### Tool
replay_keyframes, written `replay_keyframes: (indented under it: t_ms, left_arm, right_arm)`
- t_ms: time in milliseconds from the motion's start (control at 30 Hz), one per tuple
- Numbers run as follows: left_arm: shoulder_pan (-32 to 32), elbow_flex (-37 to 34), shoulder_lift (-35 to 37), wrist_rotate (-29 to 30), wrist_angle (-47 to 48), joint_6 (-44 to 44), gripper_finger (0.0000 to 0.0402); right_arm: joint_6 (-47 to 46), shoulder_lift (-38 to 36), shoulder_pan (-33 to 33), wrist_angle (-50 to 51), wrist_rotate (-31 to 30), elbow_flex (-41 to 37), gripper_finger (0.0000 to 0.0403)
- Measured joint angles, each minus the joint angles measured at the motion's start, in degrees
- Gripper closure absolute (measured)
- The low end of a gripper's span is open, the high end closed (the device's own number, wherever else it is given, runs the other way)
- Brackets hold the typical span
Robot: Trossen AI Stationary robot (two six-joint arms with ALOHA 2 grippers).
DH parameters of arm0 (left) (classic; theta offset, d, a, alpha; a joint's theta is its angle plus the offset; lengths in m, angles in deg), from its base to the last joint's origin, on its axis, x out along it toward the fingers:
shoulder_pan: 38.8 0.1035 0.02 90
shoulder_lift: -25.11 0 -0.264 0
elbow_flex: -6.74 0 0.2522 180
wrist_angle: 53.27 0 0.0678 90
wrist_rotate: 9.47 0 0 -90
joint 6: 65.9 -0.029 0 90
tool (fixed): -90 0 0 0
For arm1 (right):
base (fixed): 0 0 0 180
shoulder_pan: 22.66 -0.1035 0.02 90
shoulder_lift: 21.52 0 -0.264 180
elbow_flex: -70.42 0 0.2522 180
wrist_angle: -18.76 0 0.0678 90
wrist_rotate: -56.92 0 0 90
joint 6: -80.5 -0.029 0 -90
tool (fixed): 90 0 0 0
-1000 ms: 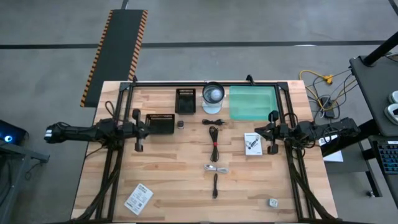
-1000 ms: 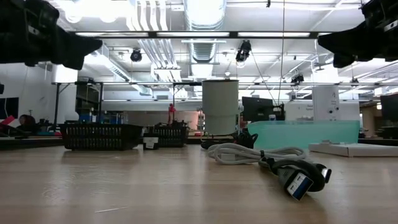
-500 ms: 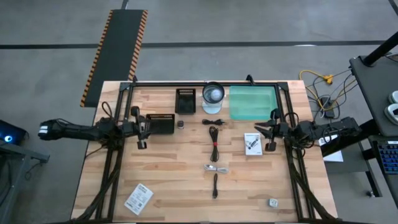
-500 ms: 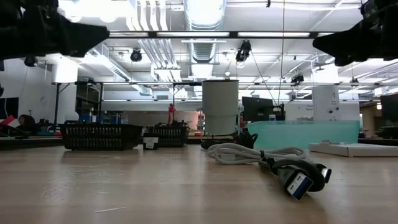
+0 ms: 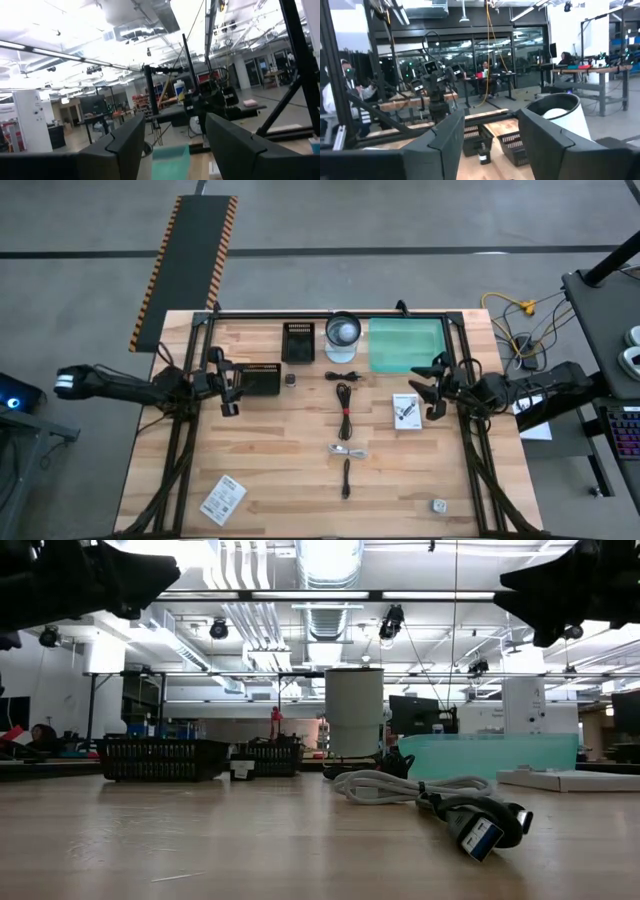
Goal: Pick and place items into bin
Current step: Put the right white box into the top black bin
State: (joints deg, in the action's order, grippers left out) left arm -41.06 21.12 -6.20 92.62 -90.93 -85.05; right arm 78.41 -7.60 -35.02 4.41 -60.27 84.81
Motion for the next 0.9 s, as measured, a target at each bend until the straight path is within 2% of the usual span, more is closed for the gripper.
replay_keyframes:
  t_ms: [267,367,467,600,667,800,900]
  left_arm:
    - [0.0,0.1,-4.0,0.0,-2.3,-1.3,0.0208]
    - [0.0,0.1,-5.0,0.0,-4.0,-1.3,0.0207]
    - [0.0,0.1,-6.0,0.0,-5.6,-1.3,0.0207]
    - [0.0,0.1,-6.9,0.1,-7.1,-1.3,0.0207]
    - [0.0,0.2,-7.3,0.2,-7.0,-1.3,0.0207]
    - [0.0,0.3,-8.7,0.2,-7.4,-3.9,0.0207]
    - [0.0,0.3,-10.0,0.2,-8.1,-5.4,0.0207]
  right_arm:
    - [0.6,3.7,0.0,-0.8,0.8,1.8,0.0226]
    - [0.7,6.4,0.0,0.9,0.9,5.6,0.0226]
    - [-0.8,9.8,0.0,8.2,-1.6,11.8,0.0224]
    - [-11.7,14.3,0.0,27.8,-15.2,20.8,0.0223]
    - [-18.7,16.6,0.0,37.0,-18.7,24.8,0.0223]
    - [-31.5,20.3,0.0,44.8,-18.7,30.8,0.0223]
    - [-38.9,23.1,0.0,47.2,-14.9,34.4,0.0223]
